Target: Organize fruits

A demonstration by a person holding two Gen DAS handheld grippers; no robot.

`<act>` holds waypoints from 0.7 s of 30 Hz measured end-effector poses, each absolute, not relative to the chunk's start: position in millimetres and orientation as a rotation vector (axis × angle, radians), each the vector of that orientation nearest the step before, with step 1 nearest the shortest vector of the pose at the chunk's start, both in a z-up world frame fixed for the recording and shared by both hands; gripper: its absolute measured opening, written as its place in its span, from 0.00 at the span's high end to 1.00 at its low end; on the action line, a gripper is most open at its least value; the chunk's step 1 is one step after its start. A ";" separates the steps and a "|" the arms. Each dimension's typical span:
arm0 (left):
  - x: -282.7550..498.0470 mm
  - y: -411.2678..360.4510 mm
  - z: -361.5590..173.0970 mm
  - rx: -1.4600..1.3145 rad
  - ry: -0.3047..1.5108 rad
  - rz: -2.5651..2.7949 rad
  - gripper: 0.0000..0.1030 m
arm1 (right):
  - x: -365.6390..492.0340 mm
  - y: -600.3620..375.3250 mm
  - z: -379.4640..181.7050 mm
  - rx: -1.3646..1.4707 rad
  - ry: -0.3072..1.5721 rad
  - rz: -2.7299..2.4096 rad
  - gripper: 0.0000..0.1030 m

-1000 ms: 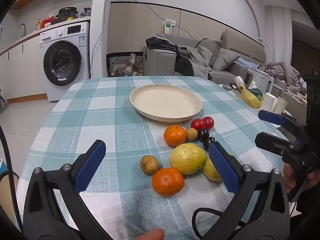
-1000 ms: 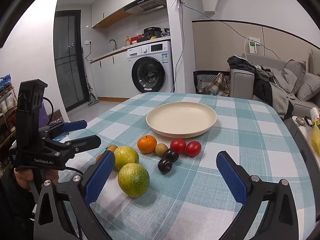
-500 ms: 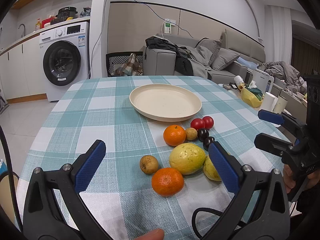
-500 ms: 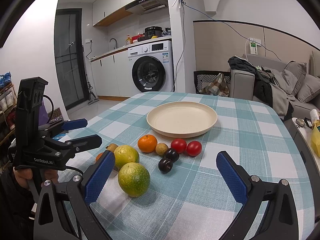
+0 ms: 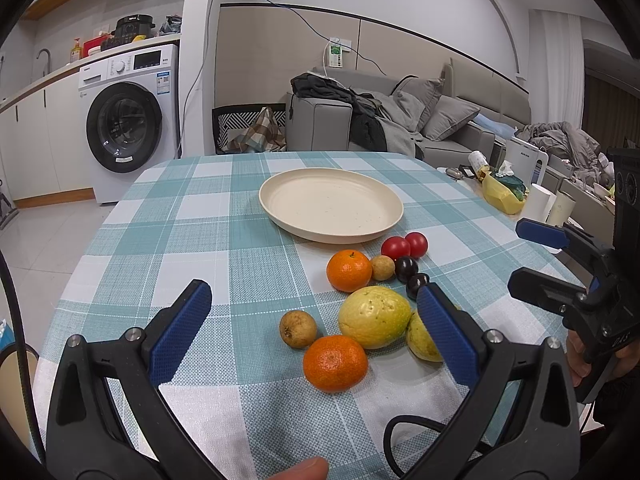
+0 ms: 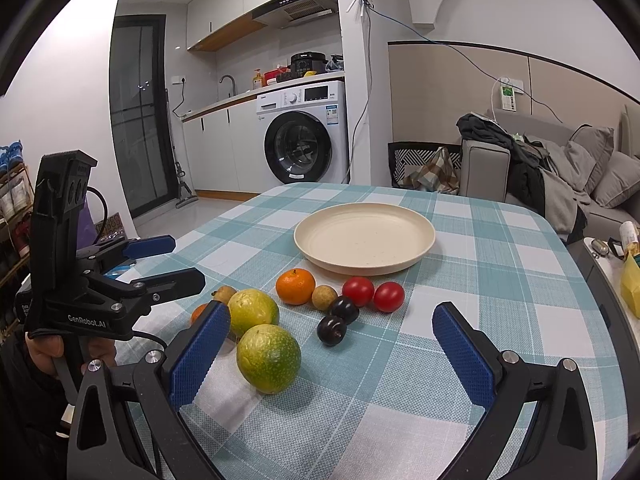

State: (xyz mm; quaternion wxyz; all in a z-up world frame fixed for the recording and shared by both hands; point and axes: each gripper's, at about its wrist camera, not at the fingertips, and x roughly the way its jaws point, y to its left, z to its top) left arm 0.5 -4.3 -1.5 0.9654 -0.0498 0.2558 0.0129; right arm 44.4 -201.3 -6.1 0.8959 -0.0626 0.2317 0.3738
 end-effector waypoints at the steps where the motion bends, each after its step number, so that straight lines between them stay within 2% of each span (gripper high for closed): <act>1: 0.5 -4.5 -1.6 -0.101 0.518 0.026 0.00 | 44.6 -201.1 -6.4 -0.130 0.480 0.775 0.00; 21: 0.7 -5.5 -1.5 -0.099 0.518 0.027 0.00 | 43.5 -200.2 -6.0 -0.136 0.478 0.775 0.00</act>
